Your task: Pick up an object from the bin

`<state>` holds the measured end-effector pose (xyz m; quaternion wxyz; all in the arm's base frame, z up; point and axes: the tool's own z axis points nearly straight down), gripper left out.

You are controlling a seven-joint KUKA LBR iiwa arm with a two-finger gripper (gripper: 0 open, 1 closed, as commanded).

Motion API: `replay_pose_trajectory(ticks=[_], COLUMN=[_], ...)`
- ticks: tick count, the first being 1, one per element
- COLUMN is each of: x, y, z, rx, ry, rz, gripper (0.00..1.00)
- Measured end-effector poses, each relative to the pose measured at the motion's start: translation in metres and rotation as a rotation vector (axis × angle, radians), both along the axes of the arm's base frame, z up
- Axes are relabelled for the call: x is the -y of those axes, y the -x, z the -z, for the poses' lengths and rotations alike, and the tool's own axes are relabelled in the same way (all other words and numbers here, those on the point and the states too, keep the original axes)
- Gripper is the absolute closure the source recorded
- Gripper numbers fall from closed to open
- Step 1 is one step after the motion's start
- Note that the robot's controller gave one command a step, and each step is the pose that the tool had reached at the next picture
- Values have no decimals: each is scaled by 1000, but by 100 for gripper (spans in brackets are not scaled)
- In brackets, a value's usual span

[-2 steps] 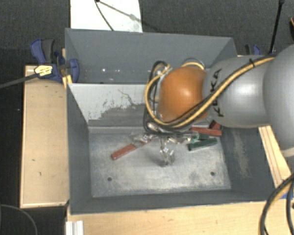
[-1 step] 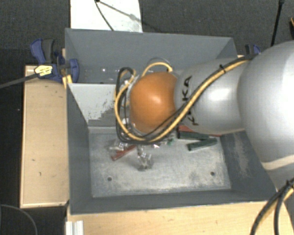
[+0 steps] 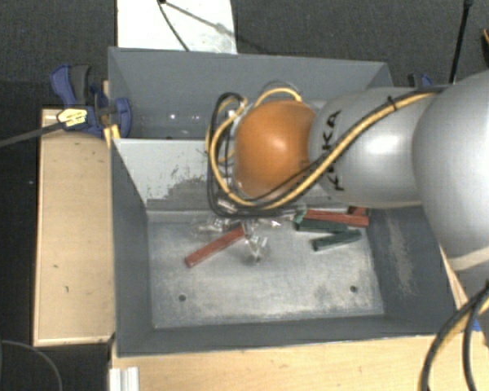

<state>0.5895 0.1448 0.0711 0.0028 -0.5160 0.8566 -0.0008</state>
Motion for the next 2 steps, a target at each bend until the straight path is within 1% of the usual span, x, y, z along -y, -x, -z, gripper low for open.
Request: replay_pose_trajectory(ticks=[1, 2], x=[-3, 14], y=[2, 11], z=[0, -146], rx=[-3, 4], ry=[-1, 1], rz=[-1, -346], gripper=[100, 100])
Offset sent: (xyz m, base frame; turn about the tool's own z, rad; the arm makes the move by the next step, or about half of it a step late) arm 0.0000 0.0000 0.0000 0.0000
